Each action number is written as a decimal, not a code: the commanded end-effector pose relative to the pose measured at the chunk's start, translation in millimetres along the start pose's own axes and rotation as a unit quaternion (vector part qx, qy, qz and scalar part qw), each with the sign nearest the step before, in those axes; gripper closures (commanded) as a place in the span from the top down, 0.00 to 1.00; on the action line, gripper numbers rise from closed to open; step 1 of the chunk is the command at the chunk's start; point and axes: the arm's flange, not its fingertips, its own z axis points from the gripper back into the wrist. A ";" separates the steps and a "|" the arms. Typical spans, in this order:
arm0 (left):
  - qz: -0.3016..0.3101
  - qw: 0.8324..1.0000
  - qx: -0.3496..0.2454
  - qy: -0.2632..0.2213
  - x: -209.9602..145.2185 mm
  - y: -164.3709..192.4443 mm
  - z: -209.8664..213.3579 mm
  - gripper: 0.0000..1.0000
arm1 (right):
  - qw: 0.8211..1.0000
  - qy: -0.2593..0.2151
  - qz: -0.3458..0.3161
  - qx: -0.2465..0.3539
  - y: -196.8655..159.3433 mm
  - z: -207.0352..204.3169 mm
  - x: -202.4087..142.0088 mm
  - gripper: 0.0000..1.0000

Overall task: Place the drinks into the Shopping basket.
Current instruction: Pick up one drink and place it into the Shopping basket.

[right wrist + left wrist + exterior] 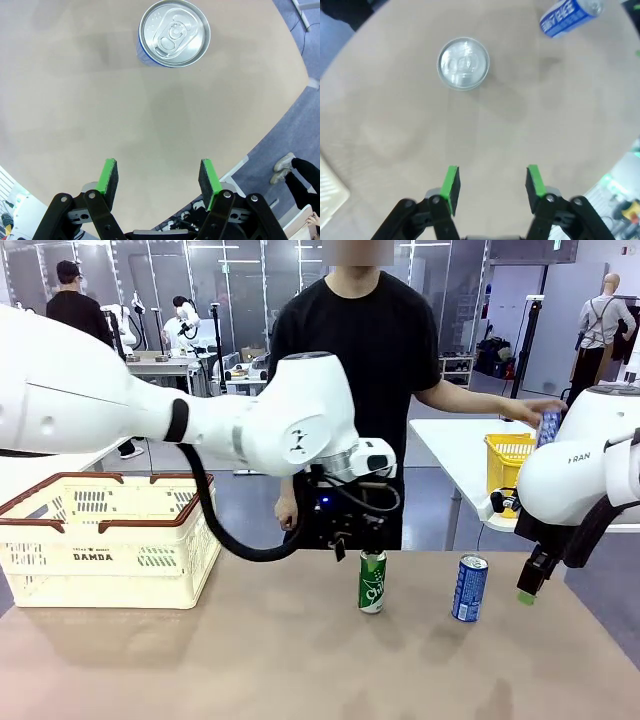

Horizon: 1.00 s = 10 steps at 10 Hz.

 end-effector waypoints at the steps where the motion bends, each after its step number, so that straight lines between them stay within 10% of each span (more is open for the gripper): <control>1: 0.003 1.000 0.018 0.011 36.1 -15.3 4.5 0.68 | 1.000 0.001 -0.001 0.000 0.0 -0.5 -1.0 0.81; 4: 0.021 0.998 0.054 0.022 67.2 -25.6 -0.7 0.68 | 1.000 0.001 -0.001 0.000 0.0 -0.5 -1.0 0.81; 10: 0.051 0.995 0.080 0.023 94.9 -17.8 -11.1 1.00 | 1.000 0.001 -0.001 0.000 0.0 -0.5 -1.0 0.81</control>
